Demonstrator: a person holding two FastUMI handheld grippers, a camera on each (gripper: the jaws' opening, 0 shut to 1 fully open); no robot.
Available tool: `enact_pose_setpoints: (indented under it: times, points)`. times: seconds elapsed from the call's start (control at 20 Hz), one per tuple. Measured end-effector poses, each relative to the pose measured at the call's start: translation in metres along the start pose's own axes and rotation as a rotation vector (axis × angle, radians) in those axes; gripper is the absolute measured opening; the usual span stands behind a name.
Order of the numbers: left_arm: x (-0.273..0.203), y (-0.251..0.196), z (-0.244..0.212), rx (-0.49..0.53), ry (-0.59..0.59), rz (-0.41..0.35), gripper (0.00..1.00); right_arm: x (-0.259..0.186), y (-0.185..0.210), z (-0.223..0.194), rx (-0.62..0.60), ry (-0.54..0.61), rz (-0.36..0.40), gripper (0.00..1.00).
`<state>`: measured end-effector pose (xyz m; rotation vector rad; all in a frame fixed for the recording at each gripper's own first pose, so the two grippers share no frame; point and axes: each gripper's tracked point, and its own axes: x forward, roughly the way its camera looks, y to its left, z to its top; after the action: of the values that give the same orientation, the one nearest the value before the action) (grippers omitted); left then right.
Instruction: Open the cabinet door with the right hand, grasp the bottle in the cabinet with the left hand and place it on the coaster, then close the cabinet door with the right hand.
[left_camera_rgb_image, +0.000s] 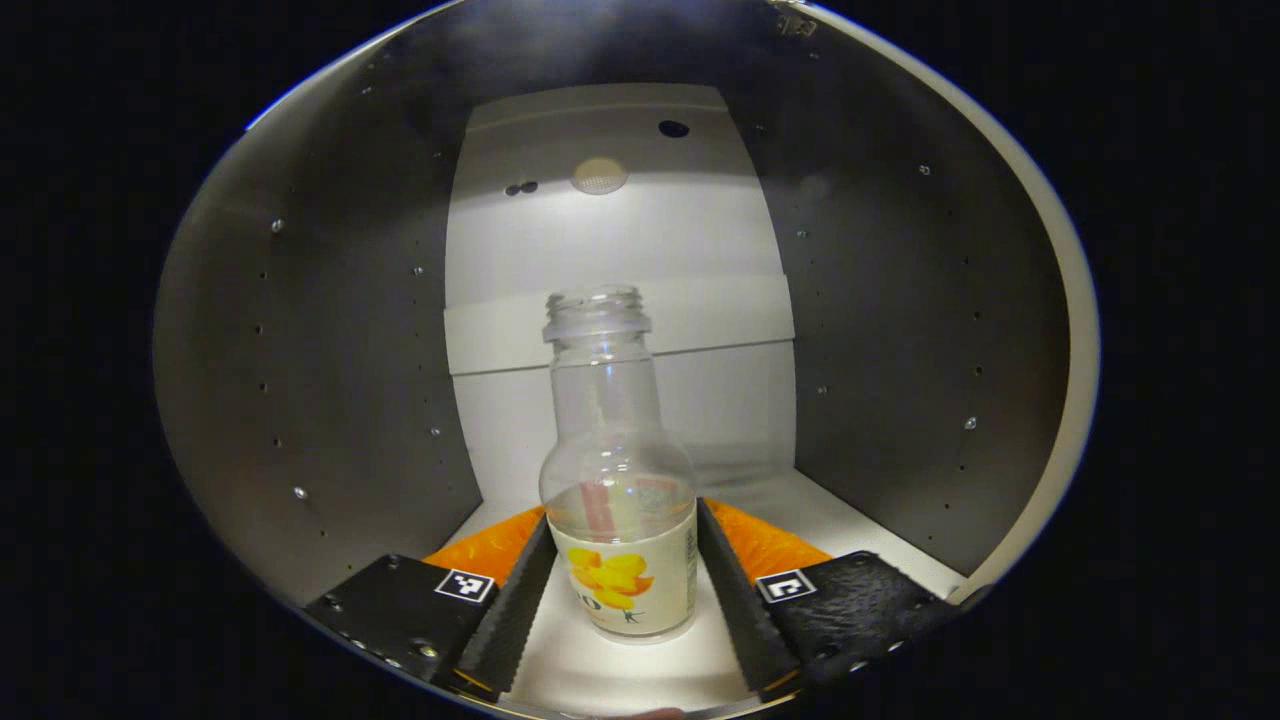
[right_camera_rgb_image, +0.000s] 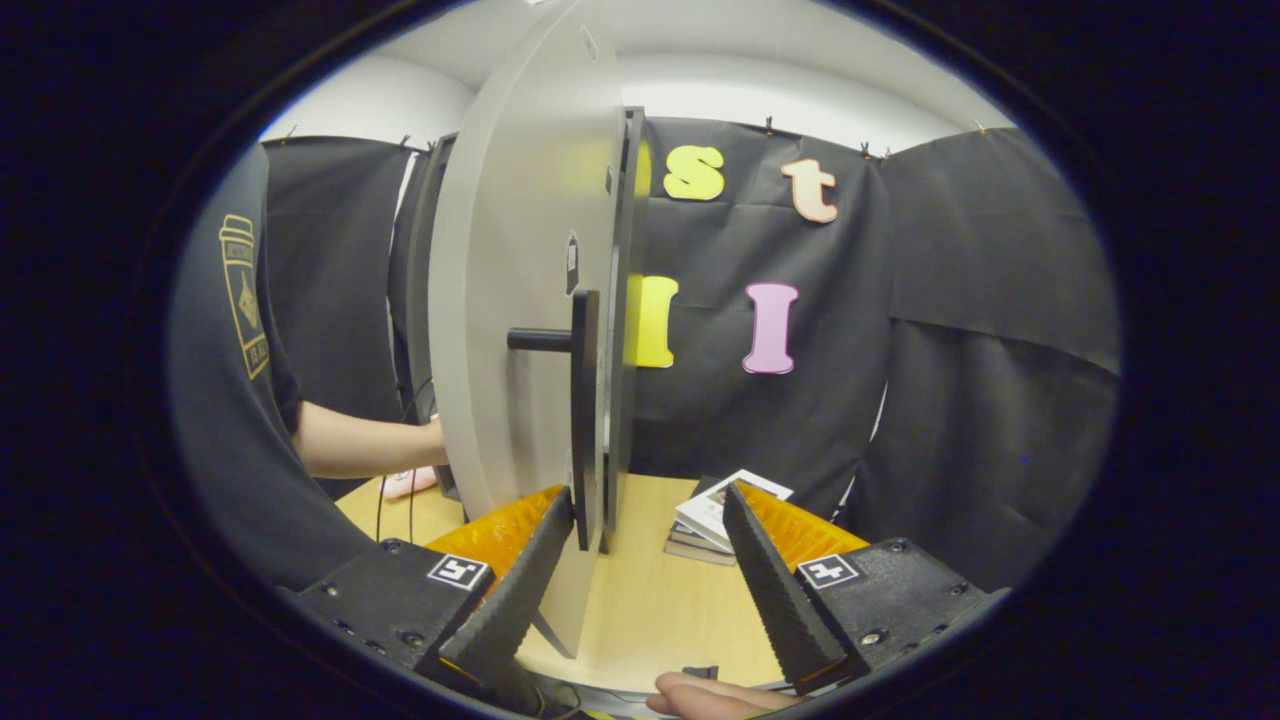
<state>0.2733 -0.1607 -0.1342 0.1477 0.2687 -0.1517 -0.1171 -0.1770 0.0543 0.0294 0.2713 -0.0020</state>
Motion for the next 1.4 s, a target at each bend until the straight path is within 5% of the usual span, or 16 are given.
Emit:
enact_pose_setpoints:
  times: [0.1,0.55,0.6,0.7,0.8,1.2,1.4]
  points:
    - [-0.007,0.002,0.008,-0.041,-0.017,-0.032,0.75,0.000,-0.002,-0.001,0.022,-0.004,0.003,0.98]
    - [-0.062,0.015,0.047,0.018,-0.100,-0.033,0.72,-0.004,-0.005,-0.006,-0.007,-0.008,0.010,1.00]
    - [-0.071,0.014,0.052,0.030,-0.112,-0.038,0.82,-0.005,-0.006,-0.007,-0.010,-0.009,0.016,1.00]
    - [-0.086,0.021,0.060,0.062,-0.137,0.000,0.61,-0.007,-0.007,-0.009,-0.008,-0.010,0.034,1.00]
    - [-0.101,0.033,0.068,0.074,-0.164,0.065,0.72,-0.010,-0.011,-0.009,0.012,-0.017,0.039,1.00]
    - [-0.166,0.063,0.073,0.018,-0.184,0.126,0.71,-0.007,-0.040,-0.013,0.067,-0.062,-0.035,1.00]
    - [-0.227,0.119,0.071,0.065,-0.207,0.184,0.71,0.006,-0.043,0.006,0.108,-0.166,-0.207,1.00]
